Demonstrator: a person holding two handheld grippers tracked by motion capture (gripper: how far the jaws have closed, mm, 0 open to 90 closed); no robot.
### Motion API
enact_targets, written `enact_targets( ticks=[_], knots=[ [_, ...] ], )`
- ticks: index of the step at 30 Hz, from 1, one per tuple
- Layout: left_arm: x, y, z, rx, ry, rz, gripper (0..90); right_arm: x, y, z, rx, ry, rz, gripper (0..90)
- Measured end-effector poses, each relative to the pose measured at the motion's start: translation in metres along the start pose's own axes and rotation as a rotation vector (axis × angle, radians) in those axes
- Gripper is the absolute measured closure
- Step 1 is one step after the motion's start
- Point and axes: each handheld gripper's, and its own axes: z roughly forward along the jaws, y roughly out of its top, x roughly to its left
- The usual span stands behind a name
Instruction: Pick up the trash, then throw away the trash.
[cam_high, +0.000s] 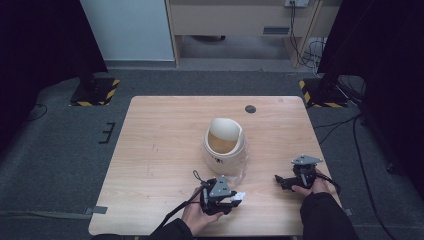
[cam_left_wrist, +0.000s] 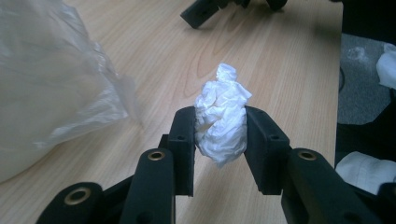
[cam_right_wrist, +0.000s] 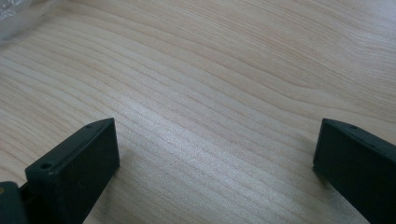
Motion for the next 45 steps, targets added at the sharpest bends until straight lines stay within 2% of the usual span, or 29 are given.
enact_targets(
  ticks=[16, 23, 32, 38, 45],
  knots=[
    [0.014, 0.003, -0.038, -0.102, 0.036, -0.051, 65.3, 0.0, 0.0, 0.0, 0.004, 0.001, -0.001, 0.6],
    [0.021, 0.008, -0.054, -0.172, 0.059, -0.073, 65.4, 0.0, 0.0, 0.0, 0.003, 0.002, -0.002, 0.6],
    [0.028, 0.019, -0.073, -0.258, 0.093, -0.072, 65.5, 0.0, 0.0, 0.0, 0.002, 0.001, -0.002, 0.6],
    [0.035, 0.024, -0.085, -0.307, 0.113, -0.086, 65.5, 0.0, 0.0, 0.0, 0.002, 0.001, -0.001, 0.6],
    [0.04, 0.028, -0.092, -0.34, 0.132, -0.098, 65.5, 0.0, 0.0, 0.0, 0.002, 0.0, -0.001, 0.6]
  ],
)
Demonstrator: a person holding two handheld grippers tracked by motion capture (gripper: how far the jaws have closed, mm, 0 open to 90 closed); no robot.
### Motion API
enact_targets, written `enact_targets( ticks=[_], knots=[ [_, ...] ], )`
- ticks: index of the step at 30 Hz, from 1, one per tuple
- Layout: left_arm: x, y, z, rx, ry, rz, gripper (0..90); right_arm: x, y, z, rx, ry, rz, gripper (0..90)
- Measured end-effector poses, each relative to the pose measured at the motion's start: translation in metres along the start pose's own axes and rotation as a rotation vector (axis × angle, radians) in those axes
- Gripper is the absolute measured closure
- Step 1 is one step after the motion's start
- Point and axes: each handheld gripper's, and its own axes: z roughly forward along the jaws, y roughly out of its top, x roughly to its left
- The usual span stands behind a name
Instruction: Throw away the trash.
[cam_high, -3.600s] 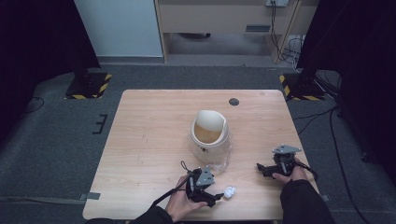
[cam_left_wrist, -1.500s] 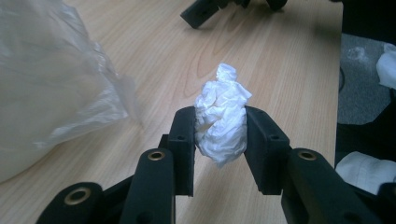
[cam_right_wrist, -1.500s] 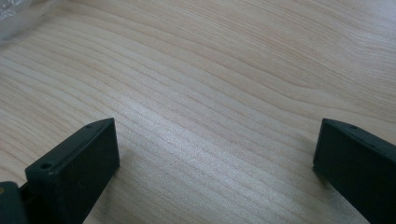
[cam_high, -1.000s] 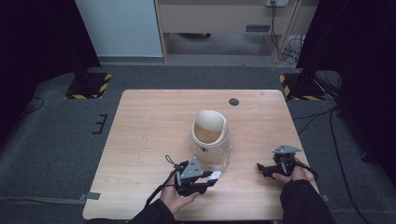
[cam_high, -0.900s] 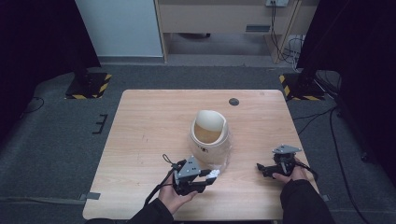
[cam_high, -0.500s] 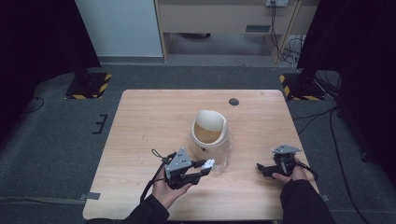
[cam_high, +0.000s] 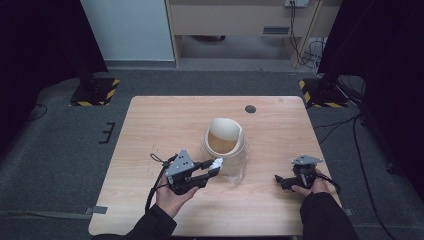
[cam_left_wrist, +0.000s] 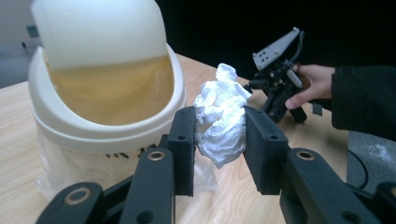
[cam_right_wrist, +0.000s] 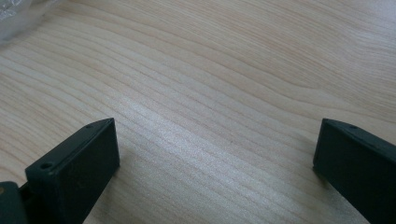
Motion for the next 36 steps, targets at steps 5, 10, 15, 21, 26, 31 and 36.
enact_targets(
  ticks=[5, 10, 15, 21, 26, 31, 36],
  knots=[
    [0.007, 0.007, 0.0, -0.022, 0.026, 0.005, 65.5, 0.0, 0.0, 0.0, 0.0, 0.0, 0.0, 0.6],
    [0.015, 0.009, 0.002, -0.034, 0.049, 0.0, 65.6, 0.0, 0.0, 0.0, 0.0, 0.0, 0.0, 0.6],
    [0.022, 0.01, 0.004, -0.034, 0.07, -0.001, 65.6, 0.0, 0.0, 0.0, 0.0, 0.0, 0.0, 0.5],
    [0.03, 0.009, 0.012, -0.027, 0.085, -0.009, 65.5, 0.0, 0.0, 0.0, 0.0, -0.001, -0.001, 0.5],
    [0.032, 0.008, 0.024, -0.01, 0.089, -0.004, 65.5, 0.0, 0.0, 0.0, 0.0, -0.001, -0.001, 0.5],
    [0.035, 0.008, 0.032, -0.008, 0.093, -0.004, 65.5, 0.0, 0.0, 0.0, 0.0, -0.001, -0.001, 0.5],
    [0.037, 0.008, 0.04, 0.003, 0.098, -0.005, 65.6, 0.0, 0.0, 0.0, 0.0, -0.001, -0.001, 0.5]
  ],
)
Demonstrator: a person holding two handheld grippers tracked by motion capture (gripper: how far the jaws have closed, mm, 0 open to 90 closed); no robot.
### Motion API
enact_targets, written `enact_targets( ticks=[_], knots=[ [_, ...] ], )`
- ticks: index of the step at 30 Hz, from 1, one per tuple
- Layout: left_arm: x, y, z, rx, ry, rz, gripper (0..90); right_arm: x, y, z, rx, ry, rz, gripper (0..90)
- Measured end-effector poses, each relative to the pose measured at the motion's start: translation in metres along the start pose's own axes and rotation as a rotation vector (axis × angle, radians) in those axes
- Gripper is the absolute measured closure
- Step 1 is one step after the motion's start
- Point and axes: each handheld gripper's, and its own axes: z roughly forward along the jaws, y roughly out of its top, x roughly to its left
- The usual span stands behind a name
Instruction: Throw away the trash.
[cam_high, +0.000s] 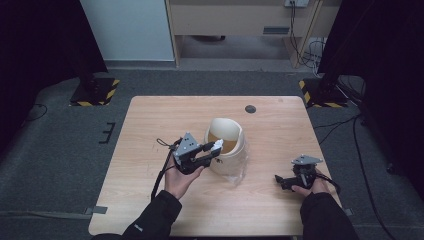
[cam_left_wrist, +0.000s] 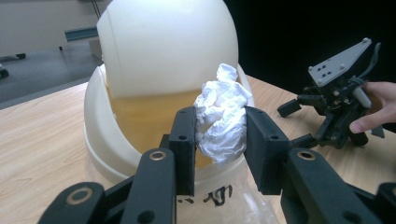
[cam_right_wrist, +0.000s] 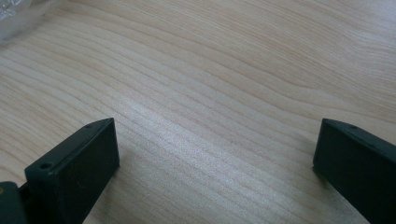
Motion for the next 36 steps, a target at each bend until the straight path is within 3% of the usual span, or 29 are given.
enact_targets(
  ticks=[22, 25, 36],
  knots=[
    [0.006, -0.002, 0.024, 0.071, 0.025, 0.005, 62.5, 0.0, 0.0, 0.0, 0.0, 0.0, 0.0, 0.5],
    [0.006, -0.001, 0.024, 0.066, 0.028, 0.008, 56.5, 0.0, 0.0, 0.0, 0.0, 0.0, 0.0, 0.5],
    [0.005, 0.003, 0.01, 0.043, 0.023, 0.019, 48.7, 0.0, 0.0, 0.0, 0.0, 0.0, 0.0, 0.5]
  ],
)
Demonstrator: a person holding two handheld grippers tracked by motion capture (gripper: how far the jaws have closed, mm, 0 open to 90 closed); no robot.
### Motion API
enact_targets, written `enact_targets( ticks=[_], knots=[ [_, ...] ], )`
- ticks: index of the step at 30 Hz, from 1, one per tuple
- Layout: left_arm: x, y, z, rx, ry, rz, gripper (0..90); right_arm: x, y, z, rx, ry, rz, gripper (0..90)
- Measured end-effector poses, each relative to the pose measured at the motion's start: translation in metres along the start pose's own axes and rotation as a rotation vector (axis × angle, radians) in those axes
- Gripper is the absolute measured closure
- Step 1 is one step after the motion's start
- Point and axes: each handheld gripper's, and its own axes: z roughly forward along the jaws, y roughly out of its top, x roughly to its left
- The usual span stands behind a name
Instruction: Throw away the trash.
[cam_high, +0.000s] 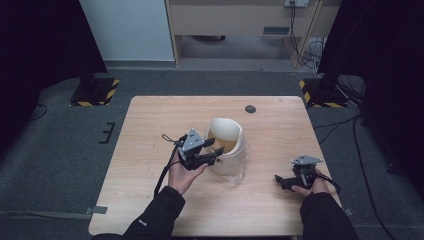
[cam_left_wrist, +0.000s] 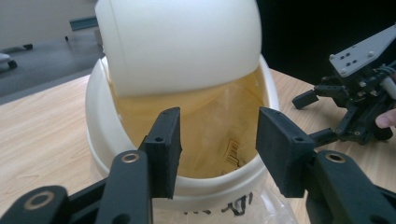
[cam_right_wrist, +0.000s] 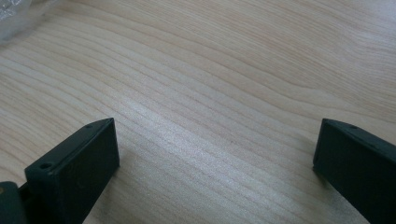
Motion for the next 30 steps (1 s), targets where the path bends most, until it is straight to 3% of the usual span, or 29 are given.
enact_targets(
  ticks=[7, 13, 22, 30],
  knots=[
    [0.001, -0.007, -0.025, 0.011, -0.002, 0.011, 45.3, 0.0, 0.0, 0.0, 0.0, 0.001, 0.0, 0.5],
    [0.007, -0.021, -0.048, 0.029, 0.02, 0.001, 41.2, 0.0, 0.0, 0.0, 0.0, 0.0, 0.0, 0.5],
    [0.02, -0.058, -0.069, 0.094, 0.088, -0.038, 30.4, 0.0, 0.0, 0.0, 0.0, 0.0, 0.0, 0.5],
    [0.032, -0.08, -0.083, 0.16, 0.13, -0.07, 21.1, 0.0, 0.0, 0.0, 0.0, 0.0, 0.0, 0.5]
  ],
)
